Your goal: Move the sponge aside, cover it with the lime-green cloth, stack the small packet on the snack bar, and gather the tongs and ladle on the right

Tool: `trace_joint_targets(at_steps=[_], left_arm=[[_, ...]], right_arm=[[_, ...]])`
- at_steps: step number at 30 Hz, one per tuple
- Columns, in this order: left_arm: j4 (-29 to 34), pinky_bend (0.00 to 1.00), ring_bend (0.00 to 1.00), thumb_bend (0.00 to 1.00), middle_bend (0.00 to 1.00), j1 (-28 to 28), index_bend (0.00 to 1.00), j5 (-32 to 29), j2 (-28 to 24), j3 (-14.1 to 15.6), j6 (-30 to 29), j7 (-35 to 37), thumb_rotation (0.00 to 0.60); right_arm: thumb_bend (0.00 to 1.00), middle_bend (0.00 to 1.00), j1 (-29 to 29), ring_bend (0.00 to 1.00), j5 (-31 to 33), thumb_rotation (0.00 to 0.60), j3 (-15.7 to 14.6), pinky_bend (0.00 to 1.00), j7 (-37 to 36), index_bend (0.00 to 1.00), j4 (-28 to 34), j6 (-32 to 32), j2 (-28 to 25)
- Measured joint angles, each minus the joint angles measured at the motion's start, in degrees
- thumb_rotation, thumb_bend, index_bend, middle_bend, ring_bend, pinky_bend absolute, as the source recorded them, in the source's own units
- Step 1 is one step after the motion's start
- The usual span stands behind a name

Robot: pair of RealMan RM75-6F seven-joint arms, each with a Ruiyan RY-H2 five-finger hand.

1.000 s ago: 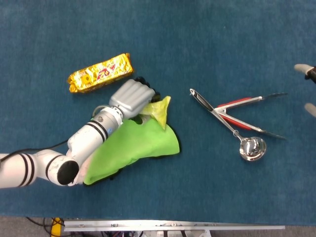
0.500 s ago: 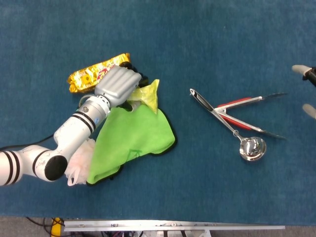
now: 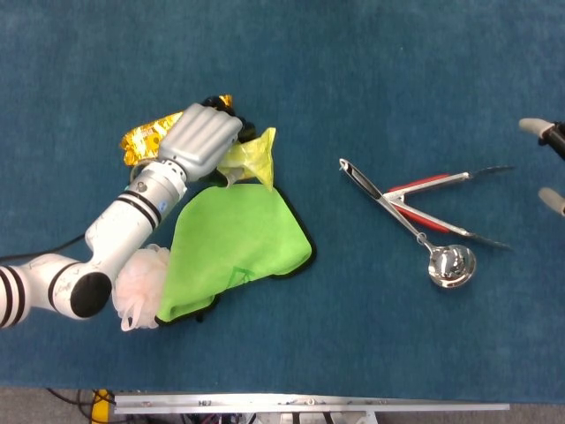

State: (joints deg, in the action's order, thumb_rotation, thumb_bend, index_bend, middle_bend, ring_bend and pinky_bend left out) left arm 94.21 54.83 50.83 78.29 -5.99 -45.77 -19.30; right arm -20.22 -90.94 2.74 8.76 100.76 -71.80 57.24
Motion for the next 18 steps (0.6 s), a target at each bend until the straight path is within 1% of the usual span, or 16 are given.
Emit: trace_joint_targets(at_steps=[5, 12, 15, 18], left_arm=[[-2.52, 0.16, 0.25, 0.36, 0.40, 0.42, 0.46, -0.85, 0.11, -0.51, -0.12, -0.32, 0.600], [-8.42, 0.16, 0.24, 0.36, 0.38, 0.57, 0.45, -4.25, 1.47, -1.59, -1.06, -0.58, 0.600], [-11.08, 0.16, 0.22, 0.36, 0.36, 0.50, 0.42, -6.10, 2.08, -1.87, -1.20, -0.76, 0.600], [-13.35, 0.16, 0.18, 0.36, 0.31, 0.30, 0.38, -7.73, 2.70, -1.97, -1.35, -1.12, 0.600]], right_arm=[[0.15, 0.42, 0.30, 0.37, 0.06, 0.600, -0.13, 0.58, 0.13, 0.23, 0.17, -0.18, -0.16], [0.15, 0.42, 0.65, 0.37, -0.28, 0.600, -0.39, 0.58, 0.44, 0.23, 0.36, -0.47, -0.25], [0.15, 0.42, 0.74, 0.37, -0.33, 0.600, -0.44, 0.58, 0.49, 0.23, 0.43, -0.50, -0.30], [0.15, 0.42, 0.76, 0.37, -0.30, 0.600, -0.49, 0.58, 0.57, 0.23, 0.44, -0.37, -0.28]])
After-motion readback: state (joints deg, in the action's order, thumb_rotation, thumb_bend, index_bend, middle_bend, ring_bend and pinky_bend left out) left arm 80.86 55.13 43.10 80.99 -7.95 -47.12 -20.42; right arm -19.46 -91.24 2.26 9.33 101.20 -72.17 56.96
